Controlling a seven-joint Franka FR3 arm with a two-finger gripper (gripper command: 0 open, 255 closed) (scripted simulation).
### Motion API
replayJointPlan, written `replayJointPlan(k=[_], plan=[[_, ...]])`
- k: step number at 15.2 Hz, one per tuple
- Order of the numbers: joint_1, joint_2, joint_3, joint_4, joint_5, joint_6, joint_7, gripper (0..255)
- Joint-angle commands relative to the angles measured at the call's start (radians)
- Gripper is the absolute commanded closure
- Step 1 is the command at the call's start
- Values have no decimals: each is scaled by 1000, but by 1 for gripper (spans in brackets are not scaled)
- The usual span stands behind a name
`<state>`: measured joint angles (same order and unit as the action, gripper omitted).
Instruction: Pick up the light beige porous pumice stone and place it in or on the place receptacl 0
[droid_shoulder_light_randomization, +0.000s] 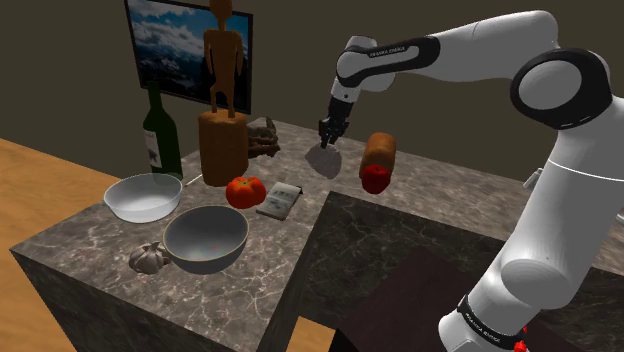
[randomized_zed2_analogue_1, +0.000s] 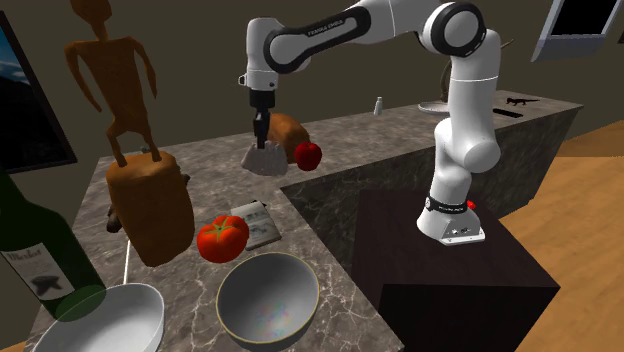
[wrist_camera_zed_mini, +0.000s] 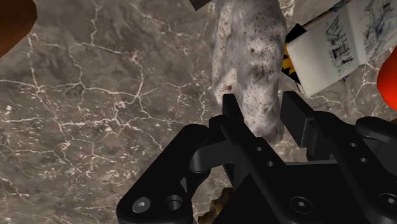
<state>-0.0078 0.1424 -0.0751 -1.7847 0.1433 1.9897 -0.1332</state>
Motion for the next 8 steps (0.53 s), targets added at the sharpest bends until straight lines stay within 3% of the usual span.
replayJointPlan(k=[1,8], plan=[[0,-4,0,22,-2,-25,4,255],[-1,-13,-1,104,-7,-116,15,255]])
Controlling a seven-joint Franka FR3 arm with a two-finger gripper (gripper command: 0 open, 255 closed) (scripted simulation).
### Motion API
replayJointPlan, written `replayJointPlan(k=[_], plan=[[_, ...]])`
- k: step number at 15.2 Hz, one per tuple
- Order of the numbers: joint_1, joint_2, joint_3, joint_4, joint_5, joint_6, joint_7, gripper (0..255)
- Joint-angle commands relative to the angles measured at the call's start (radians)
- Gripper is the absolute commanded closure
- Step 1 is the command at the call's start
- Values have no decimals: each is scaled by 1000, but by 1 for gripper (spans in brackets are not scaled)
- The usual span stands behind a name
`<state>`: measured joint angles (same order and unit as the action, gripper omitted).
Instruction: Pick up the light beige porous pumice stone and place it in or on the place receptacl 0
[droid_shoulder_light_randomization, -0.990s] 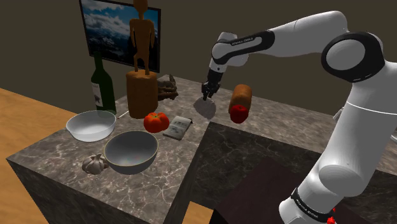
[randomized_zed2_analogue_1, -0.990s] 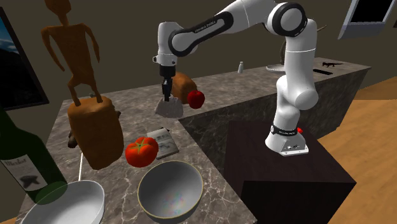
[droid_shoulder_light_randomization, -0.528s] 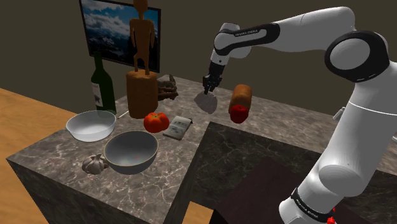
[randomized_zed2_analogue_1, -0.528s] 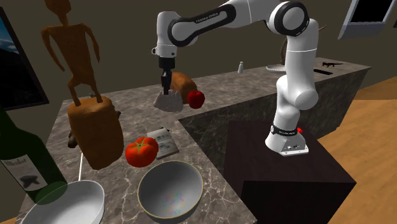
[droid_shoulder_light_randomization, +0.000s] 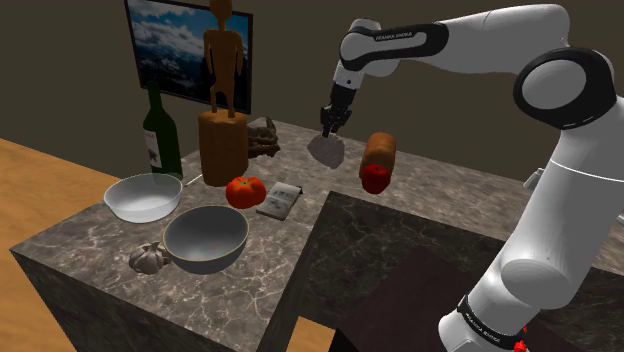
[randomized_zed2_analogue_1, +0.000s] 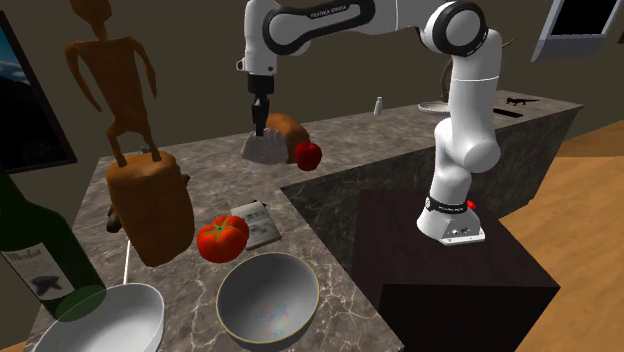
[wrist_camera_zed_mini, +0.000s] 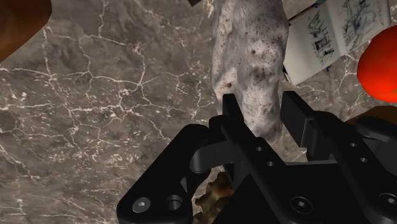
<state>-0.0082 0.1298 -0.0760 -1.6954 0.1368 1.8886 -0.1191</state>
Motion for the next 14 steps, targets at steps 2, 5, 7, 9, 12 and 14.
replayJointPlan(k=[2,5,7,9,12,14], plan=[[-1,-1,-1,41,-1,-41,4,255],[-2,0,-1,71,-2,-71,7,255],[24,-21,18,48,-9,-63,52,255],[50,-39,37,29,-15,-56,98,255],[87,-57,68,11,-24,-49,167,255],[112,-65,89,5,-29,-45,214,255]])
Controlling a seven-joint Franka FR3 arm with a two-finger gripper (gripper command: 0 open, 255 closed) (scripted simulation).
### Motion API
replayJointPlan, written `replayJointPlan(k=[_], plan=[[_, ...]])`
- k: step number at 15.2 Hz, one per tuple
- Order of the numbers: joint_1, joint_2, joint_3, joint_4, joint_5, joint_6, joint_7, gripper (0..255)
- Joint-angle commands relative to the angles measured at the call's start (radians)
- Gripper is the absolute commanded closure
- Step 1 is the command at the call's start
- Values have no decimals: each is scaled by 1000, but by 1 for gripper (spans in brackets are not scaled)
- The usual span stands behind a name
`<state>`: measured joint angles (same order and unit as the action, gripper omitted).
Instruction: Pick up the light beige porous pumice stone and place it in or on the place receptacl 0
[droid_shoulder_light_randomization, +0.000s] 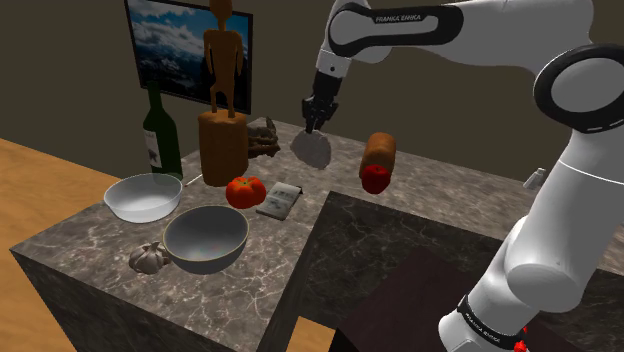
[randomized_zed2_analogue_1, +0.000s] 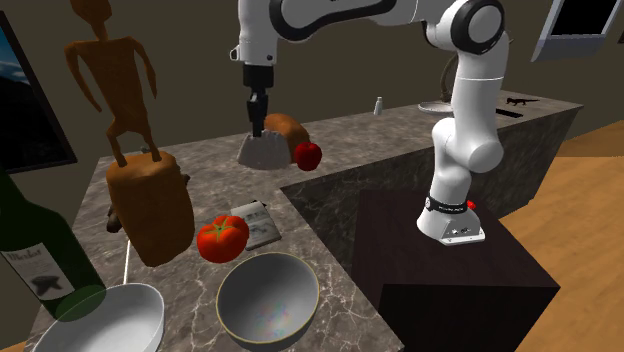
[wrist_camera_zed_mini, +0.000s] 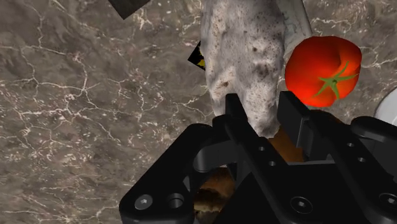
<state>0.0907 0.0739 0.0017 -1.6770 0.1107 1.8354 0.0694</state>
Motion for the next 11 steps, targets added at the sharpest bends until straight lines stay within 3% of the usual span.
replayJointPlan(k=[1,11], plan=[[25,-11,21,-14,-6,9,49,255],[150,21,127,44,-41,3,286,255]])
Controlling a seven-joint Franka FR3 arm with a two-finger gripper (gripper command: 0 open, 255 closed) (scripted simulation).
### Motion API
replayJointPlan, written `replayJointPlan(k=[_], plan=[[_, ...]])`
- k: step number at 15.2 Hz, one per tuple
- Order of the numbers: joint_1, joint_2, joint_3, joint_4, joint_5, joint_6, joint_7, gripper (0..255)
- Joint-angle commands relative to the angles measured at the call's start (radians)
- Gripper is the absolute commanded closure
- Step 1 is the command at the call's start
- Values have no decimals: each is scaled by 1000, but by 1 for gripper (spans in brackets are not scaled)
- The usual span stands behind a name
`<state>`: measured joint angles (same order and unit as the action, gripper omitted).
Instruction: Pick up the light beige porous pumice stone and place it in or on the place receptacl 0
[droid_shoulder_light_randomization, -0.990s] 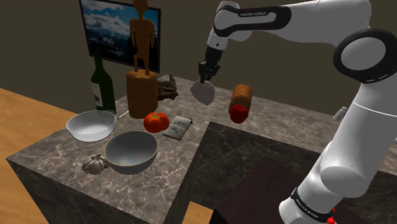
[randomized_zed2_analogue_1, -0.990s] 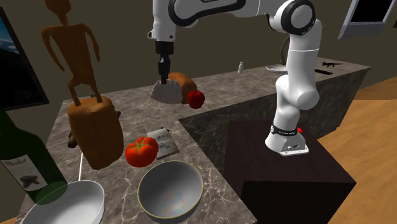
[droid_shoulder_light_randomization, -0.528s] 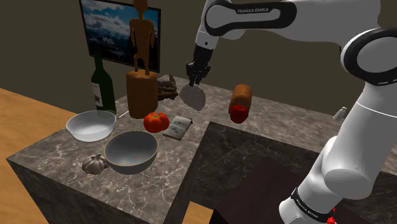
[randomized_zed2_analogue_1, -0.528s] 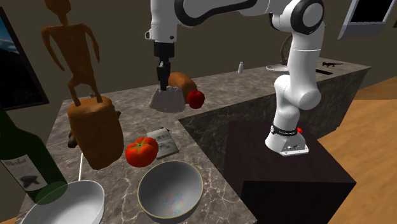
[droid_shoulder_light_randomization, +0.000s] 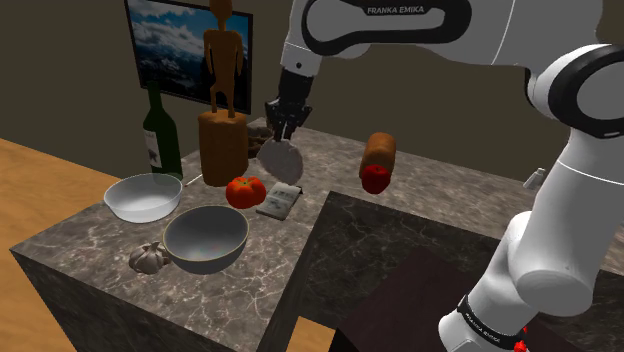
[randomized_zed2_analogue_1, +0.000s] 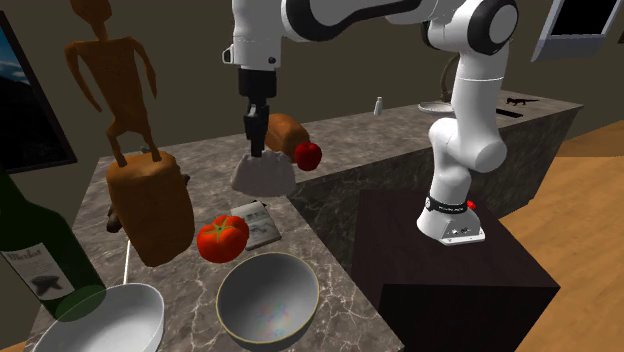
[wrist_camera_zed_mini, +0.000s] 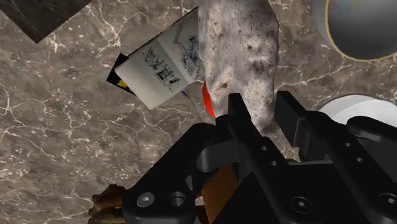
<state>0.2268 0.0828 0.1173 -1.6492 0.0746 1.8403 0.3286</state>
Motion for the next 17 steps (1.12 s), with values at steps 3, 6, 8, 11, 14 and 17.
replayJointPlan(k=[3,6,8,11,14,17], plan=[[53,41,41,60,-21,-11,99,255],[94,80,68,116,-40,-25,170,255],[123,111,86,161,-55,-37,218,255],[170,167,108,243,-81,-62,287,255],[221,236,128,345,-110,-95,355,255],[244,263,134,359,-122,-82,382,255]])
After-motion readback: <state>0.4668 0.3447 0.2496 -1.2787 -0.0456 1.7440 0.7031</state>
